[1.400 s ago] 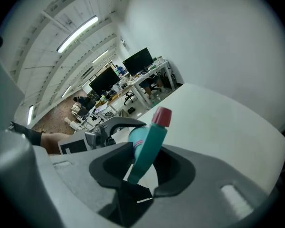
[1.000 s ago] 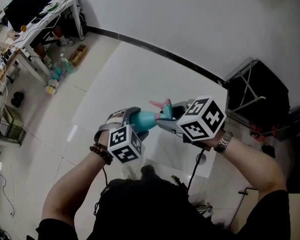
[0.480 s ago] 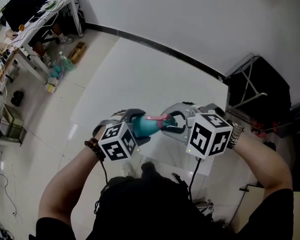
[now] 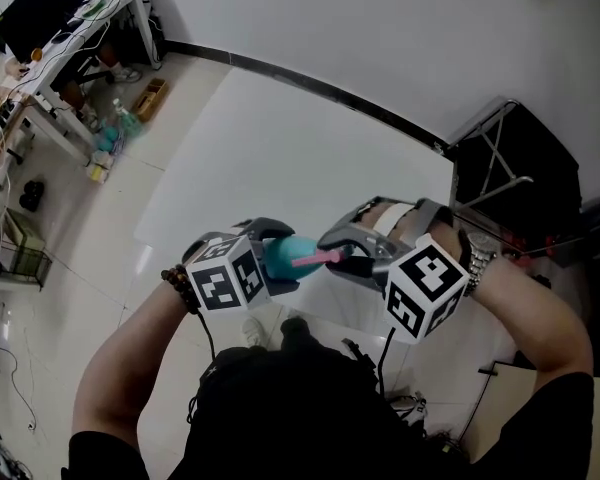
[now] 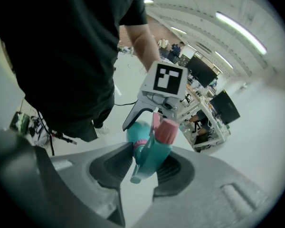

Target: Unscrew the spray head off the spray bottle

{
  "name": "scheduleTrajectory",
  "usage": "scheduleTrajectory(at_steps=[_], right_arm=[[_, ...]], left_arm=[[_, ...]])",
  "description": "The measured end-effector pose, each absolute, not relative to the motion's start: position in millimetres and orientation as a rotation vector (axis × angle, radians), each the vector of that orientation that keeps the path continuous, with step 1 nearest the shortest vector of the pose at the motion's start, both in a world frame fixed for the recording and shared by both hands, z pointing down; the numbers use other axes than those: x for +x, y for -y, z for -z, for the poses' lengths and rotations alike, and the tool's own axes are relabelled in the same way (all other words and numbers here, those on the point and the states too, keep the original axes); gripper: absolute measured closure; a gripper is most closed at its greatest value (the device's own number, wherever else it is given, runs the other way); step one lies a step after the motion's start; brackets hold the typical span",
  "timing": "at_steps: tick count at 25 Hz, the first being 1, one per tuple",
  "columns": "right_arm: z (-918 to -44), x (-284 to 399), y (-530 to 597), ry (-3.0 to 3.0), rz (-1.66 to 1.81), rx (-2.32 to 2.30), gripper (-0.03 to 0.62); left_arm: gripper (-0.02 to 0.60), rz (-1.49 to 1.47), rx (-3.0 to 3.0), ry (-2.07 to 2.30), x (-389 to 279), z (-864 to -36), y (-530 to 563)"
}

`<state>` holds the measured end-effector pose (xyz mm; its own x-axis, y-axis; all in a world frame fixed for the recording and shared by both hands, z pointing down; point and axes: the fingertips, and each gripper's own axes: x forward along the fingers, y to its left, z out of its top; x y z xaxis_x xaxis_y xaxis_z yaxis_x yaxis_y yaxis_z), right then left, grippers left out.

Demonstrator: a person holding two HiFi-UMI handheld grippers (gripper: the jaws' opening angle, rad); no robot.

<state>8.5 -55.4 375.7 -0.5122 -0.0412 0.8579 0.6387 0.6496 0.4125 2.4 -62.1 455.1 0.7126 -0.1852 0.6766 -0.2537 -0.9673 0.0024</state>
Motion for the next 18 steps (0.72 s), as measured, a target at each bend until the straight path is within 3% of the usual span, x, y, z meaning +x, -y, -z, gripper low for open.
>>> scheduleTrajectory(at_steps=[9, 18], right_arm=[[-384.5, 14.7, 40.1, 1.558, 1.665, -0.542, 0.477], [-385.3, 22.5, 38.6, 1.475, 1.855, -0.567, 0.479]], left_arm=[[0.192, -1.109, 2.804, 0.266, 3.1, -459.3, 52.6], [0.192, -1.05, 2.798, 0.199, 6.7, -456.7, 47.4]])
